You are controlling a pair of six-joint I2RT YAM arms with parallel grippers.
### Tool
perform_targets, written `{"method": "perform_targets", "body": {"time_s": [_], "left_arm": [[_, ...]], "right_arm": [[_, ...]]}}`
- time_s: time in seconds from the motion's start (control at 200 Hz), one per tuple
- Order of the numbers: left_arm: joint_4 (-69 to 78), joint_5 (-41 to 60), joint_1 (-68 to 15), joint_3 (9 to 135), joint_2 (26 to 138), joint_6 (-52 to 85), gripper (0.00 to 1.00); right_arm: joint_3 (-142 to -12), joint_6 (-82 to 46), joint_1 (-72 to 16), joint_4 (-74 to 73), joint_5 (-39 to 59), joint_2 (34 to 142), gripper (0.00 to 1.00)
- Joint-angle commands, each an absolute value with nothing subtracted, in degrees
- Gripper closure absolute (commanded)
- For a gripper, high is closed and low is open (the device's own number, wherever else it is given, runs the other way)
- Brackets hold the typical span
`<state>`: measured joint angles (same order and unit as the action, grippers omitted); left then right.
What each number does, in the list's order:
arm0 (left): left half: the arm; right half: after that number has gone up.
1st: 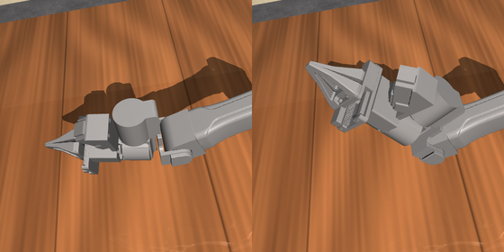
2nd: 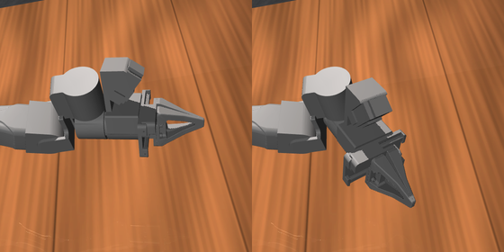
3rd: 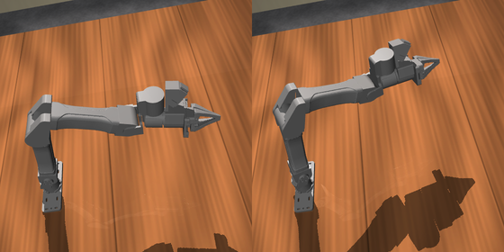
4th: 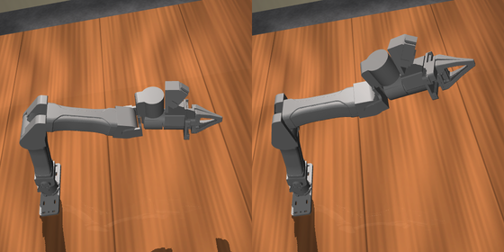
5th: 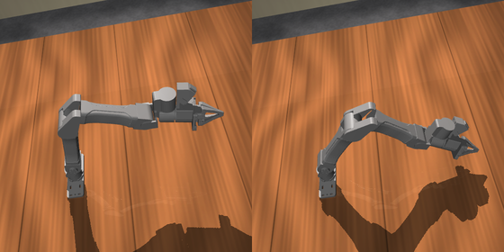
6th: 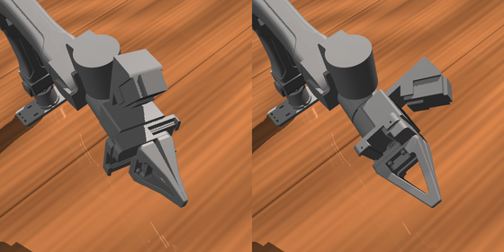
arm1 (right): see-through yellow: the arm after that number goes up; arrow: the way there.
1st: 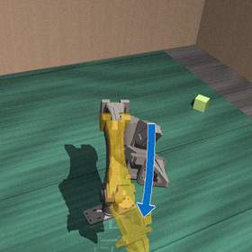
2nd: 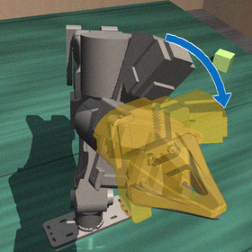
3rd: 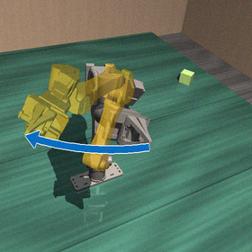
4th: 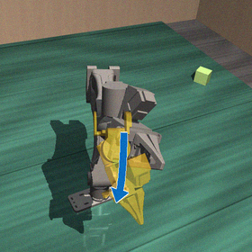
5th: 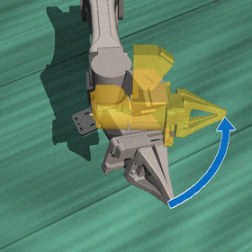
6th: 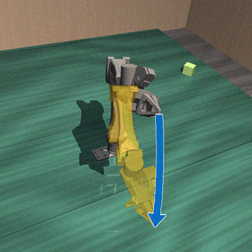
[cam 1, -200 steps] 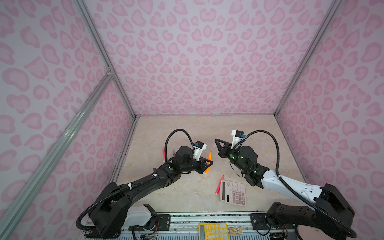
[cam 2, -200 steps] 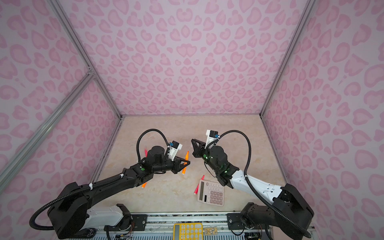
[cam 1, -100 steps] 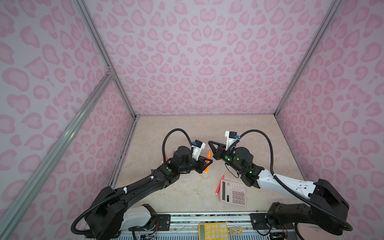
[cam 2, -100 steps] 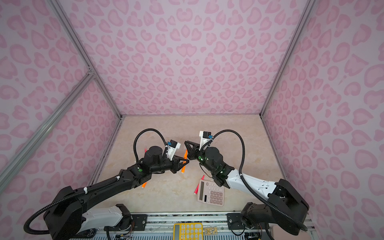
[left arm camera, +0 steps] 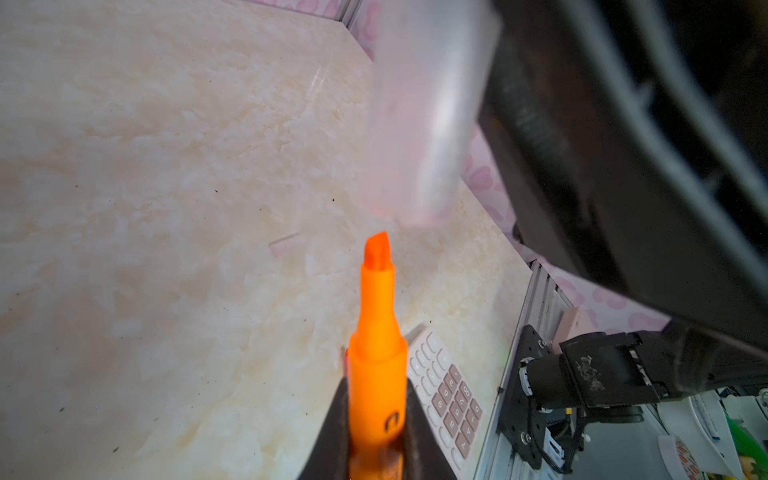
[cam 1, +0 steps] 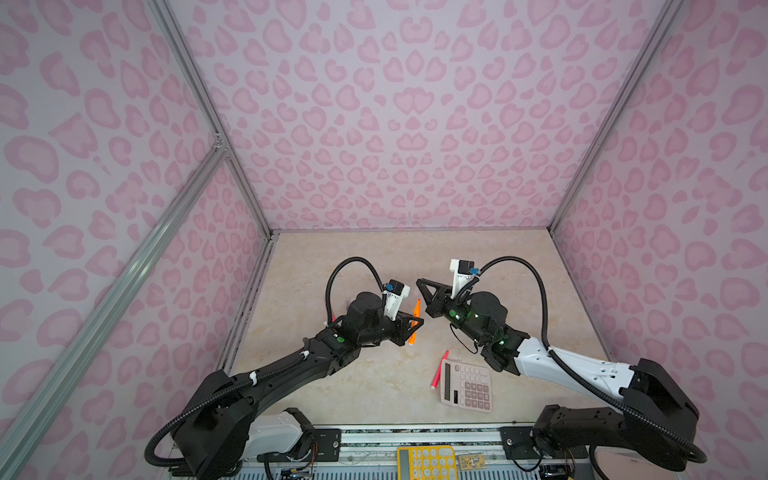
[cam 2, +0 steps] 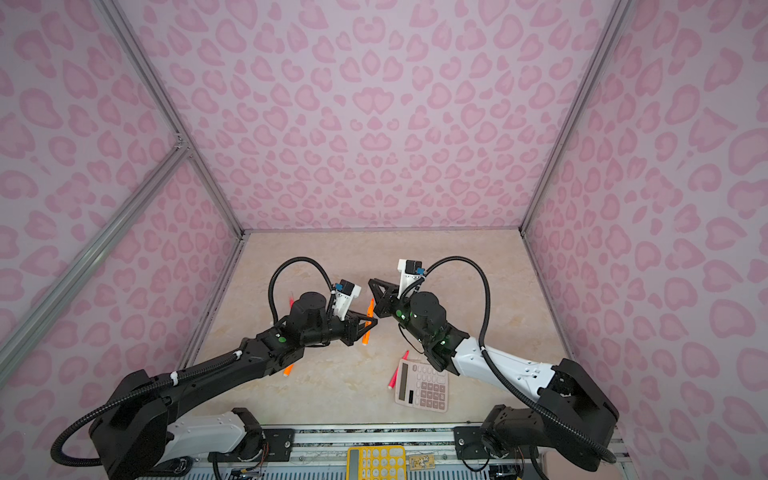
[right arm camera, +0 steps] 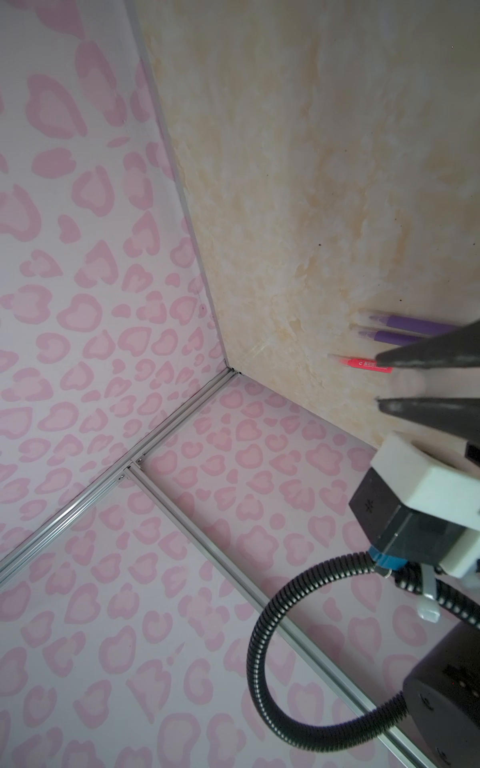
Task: Insert the pens into the pen caps
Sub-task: 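Carry the cap over the orange marker tip held by the left gripper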
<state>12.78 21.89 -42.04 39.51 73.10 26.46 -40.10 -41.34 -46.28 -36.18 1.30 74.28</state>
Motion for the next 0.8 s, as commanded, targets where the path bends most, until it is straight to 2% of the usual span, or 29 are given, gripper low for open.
{"method": "perform_targets", "body": {"time_s": [0.0,0.8], "left_arm": [[13.4,22.1,-42.0,40.5,73.6,26.2,0.97],[12.4,18.3,-42.0,39.5,70.8,25.8,0.97]], "right_arm": [[-40.3,-40.4,-46.4,-35.5,0.8,74.7,1.0],[-40.2,-40.1,-46.5,-34.8,-0.5,74.5,1.0]]}}
